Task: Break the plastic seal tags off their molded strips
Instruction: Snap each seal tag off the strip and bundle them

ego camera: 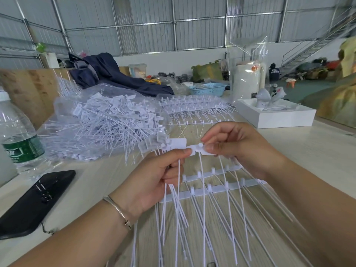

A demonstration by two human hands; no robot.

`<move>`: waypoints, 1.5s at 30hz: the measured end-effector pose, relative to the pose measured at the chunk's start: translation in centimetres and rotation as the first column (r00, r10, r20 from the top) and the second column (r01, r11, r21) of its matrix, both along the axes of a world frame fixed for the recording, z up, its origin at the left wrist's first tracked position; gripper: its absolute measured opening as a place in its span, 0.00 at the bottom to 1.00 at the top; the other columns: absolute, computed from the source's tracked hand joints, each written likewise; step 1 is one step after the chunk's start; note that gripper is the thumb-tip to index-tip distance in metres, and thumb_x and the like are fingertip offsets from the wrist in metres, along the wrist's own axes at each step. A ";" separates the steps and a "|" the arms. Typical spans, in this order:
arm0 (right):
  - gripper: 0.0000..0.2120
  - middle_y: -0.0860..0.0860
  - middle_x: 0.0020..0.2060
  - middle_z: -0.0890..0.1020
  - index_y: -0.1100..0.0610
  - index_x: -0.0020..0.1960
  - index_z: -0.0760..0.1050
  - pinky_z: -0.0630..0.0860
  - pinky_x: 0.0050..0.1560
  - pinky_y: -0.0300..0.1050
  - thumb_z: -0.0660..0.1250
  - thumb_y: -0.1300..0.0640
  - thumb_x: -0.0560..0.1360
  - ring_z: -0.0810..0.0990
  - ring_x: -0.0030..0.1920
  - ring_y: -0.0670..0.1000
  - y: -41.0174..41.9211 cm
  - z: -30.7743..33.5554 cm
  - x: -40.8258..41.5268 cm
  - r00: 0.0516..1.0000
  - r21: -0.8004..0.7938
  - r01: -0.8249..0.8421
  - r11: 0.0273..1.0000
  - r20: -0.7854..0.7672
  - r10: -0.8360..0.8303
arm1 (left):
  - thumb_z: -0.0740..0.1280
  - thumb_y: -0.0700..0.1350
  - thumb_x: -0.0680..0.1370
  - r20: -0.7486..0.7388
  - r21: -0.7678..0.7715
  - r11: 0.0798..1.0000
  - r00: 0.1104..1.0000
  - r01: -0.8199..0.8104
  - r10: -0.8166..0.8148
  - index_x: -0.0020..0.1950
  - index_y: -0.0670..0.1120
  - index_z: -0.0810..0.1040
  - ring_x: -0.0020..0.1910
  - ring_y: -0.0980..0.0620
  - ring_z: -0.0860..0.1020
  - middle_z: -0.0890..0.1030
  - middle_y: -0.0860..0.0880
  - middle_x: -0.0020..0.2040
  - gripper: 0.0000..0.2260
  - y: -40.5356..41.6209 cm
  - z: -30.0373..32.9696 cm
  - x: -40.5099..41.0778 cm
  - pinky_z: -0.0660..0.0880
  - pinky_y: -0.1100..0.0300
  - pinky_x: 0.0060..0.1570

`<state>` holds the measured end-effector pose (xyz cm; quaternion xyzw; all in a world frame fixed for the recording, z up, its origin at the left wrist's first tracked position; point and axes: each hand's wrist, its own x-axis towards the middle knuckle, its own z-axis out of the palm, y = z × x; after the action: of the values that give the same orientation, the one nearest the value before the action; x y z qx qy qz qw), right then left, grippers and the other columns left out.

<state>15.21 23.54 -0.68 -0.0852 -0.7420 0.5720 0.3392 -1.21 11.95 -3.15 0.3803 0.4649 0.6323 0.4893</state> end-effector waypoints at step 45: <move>0.04 0.47 0.24 0.73 0.57 0.35 0.81 0.64 0.29 0.31 0.76 0.59 0.63 0.66 0.26 0.43 0.9 -0.2 0.1 0.995 0.082 0.022 0.996 0.094 -0.030 | 0.71 0.43 0.66 0.064 -0.058 0.992 0.992 0.116 -0.113 0.27 0.49 0.71 0.19 0.59 0.55 0.59 0.55 0.23 0.11 -0.4 0.6 0.8 0.49 0.65 0.21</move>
<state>15.28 24.45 -0.91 -0.1081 -0.7788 0.5322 0.3139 -0.44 11.59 -2.60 0.3718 0.4465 0.5998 0.5500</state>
